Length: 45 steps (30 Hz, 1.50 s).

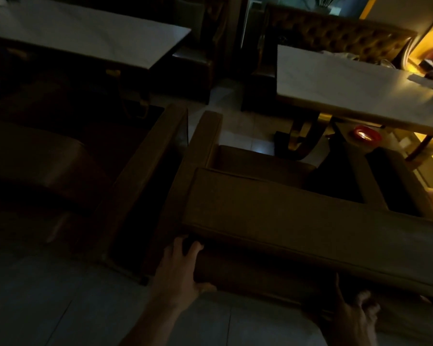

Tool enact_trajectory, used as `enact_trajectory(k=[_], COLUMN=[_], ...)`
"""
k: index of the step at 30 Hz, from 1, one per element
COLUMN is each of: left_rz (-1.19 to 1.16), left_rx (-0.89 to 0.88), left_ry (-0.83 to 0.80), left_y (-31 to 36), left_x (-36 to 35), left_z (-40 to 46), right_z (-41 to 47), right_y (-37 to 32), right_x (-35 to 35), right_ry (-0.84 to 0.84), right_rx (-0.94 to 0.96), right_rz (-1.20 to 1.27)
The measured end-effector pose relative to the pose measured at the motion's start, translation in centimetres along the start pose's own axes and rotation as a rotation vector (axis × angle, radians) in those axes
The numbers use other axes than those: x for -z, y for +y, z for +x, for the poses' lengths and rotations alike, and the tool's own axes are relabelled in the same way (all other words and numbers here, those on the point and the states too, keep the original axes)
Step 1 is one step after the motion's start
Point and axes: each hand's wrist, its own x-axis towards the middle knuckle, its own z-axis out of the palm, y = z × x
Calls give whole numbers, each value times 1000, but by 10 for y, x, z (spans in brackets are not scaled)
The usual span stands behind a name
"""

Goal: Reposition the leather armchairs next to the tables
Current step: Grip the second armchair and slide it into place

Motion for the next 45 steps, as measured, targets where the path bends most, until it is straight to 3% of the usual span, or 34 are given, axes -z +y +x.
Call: enact_trajectory(k=[1, 2, 4, 5, 8, 15, 26, 27, 29, 32, 35, 37, 45], left_rz=[-9, -15, -18, -17, -23, -53, -41, -37, -37, -33, -35, -1, 61], left_rx=[3, 3, -7, -8, -8, -1, 25, 25, 23, 25, 3, -22, -80], left_ry=[2, 7, 20, 21, 16, 43, 34, 23, -1, -33, -99, -131, -127], left_y=[-1, -2, -3, -3, -2, 0, -2, -2, -1, -1, -4, -7, 9], left_x=[0, 0, -1, -1, 1, 2, -8, -7, -5, -1, 8, 18, 57], left_z=[3, 6, 8, 8, 8, 4, -4, -4, -2, -2, -4, -5, -20], right_z=[-11, -17, -34, -35, -25, -32, -38, -41, -50, -43, -41, -46, -98], right_y=[-2, 12, 13, 12, 22, 39, 42, 34, 22, 28, 37, 26, -10], right_x=[-32, -36, -41, -47, -43, -52, -56, -51, -39, -42, -36, -33, -16], right_ry=[-47, 36, 222, 238, 230, 216, 332, 335, 187, 215, 139, 157, 110], right_rx=[74, 46, 93, 96, 81, 261, 253, 264, 187, 187, 143, 114, 493], right_rz=[-196, -459, -442, -431, -422, -240, -215, -230, -268, -302, -348, -263, -233])
